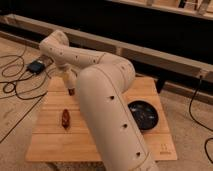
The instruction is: Place the ceramic cup over the eraser
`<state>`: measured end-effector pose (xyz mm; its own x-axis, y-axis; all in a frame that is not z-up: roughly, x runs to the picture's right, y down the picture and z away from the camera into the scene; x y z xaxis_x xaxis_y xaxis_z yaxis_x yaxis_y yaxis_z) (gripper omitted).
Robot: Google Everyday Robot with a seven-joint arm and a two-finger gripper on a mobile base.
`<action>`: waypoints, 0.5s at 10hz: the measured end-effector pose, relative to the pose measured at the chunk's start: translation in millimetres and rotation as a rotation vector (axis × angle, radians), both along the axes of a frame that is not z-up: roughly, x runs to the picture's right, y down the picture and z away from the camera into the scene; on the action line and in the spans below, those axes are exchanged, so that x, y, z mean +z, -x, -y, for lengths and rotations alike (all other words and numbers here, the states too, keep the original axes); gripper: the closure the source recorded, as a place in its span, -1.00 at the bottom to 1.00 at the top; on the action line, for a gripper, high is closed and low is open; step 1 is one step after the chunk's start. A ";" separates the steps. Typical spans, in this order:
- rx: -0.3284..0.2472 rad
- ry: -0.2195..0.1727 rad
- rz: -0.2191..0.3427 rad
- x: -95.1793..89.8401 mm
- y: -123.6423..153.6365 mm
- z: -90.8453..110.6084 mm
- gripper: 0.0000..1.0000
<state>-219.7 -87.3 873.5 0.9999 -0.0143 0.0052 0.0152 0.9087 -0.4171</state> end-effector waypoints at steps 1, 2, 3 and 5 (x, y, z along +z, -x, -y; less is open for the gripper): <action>-0.003 0.009 -0.005 3.2 1.5 -0.9 1.00; -0.007 0.018 -0.012 6.2 2.3 -2.5 1.00; -0.009 0.023 -0.015 8.4 4.0 -3.3 1.00; -0.011 0.026 -0.017 8.4 3.7 -4.0 1.00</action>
